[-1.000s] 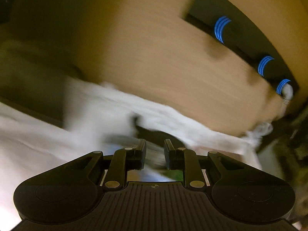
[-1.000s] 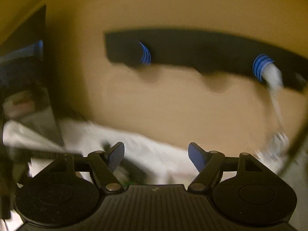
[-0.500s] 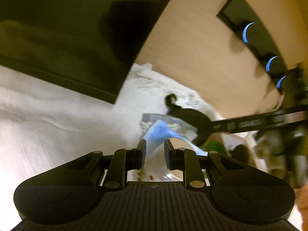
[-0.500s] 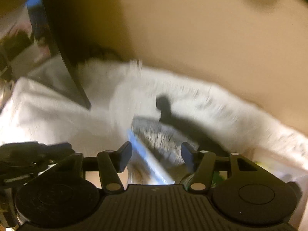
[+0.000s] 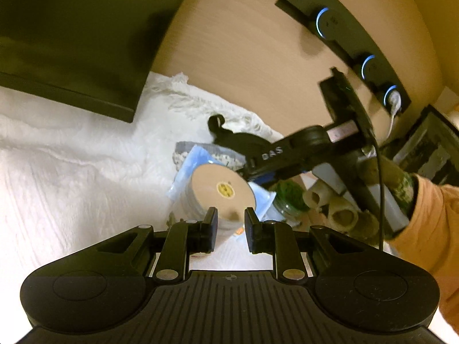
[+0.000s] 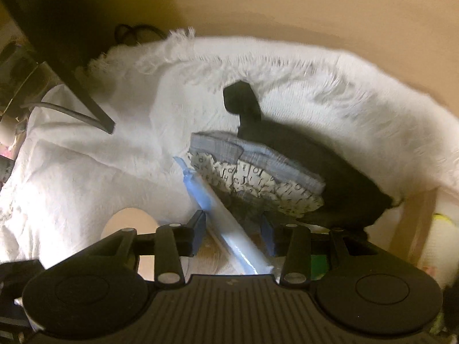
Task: Organize soft objects
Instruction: 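Reach the right gripper to the grey patterned cloth beside the black eye mask, then grasp the blue wet-wipes pack with the left gripper while the right grasps the grey cloth and pink sock, then lower the wipes into the pink box with the left gripper while the right drops the grey cloth in, then grasp the black eye mask by its strap with the left gripper and lift it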
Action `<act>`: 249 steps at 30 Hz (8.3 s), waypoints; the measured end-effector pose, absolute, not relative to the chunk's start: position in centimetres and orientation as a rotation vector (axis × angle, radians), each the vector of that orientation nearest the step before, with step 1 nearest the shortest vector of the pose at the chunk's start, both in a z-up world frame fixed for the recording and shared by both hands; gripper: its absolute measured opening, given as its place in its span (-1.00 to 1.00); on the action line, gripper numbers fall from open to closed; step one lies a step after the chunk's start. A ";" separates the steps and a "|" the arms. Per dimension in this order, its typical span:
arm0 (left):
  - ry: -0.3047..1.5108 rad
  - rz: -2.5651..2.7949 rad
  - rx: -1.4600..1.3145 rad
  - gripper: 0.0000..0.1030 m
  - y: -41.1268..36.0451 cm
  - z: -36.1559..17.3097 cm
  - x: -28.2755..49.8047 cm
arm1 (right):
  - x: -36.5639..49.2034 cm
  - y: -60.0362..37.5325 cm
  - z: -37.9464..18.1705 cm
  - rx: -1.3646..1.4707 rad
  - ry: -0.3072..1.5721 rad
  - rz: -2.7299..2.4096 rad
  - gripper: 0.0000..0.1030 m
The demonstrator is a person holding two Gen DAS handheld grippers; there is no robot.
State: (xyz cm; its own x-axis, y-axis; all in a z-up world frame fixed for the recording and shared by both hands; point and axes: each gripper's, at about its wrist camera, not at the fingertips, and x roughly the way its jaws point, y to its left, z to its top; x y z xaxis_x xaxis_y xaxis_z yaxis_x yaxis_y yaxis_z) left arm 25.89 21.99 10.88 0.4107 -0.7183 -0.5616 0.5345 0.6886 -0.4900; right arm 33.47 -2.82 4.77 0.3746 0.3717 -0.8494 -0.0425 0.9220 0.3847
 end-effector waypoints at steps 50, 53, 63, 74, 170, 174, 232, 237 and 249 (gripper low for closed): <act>0.748 -0.447 0.001 -0.18 9.6 8.2 20.2 | 25.3 -8.9 9.0 0.294 1.027 0.420 -0.08; 0.744 -0.432 -0.010 -0.05 10.4 8.2 20.1 | 24.5 -10.9 10.0 0.300 0.982 0.377 -0.08; 0.766 -0.361 -0.125 0.46 11.6 7.0 20.8 | 23.5 -13.9 9.4 0.292 0.960 0.325 -0.07; 0.792 -0.353 -0.084 0.67 8.5 5.5 22.0 | 23.7 -11.3 12.0 0.009 0.805 0.273 0.05; 0.612 -0.917 0.129 0.57 -1.1 17.5 15.4 | 11.9 -23.2 22.5 0.319 0.553 0.040 -0.85; 0.686 -0.968 0.144 0.57 -4.7 15.2 15.4 | 10.1 -26.9 20.5 0.393 0.576 -0.028 -0.85; 0.822 -0.879 0.070 0.45 -0.6 11.9 17.5 | 15.5 -23.8 2.0 0.452 1.008 -0.071 -0.58; 0.782 -0.855 0.074 0.45 2.3 12.6 17.8 | 13.8 -23.4 5.9 0.446 0.904 -0.121 0.14; 0.679 -0.776 0.020 0.45 13.0 15.8 22.0 | 17.4 -12.6 19.1 0.139 0.678 -0.120 0.40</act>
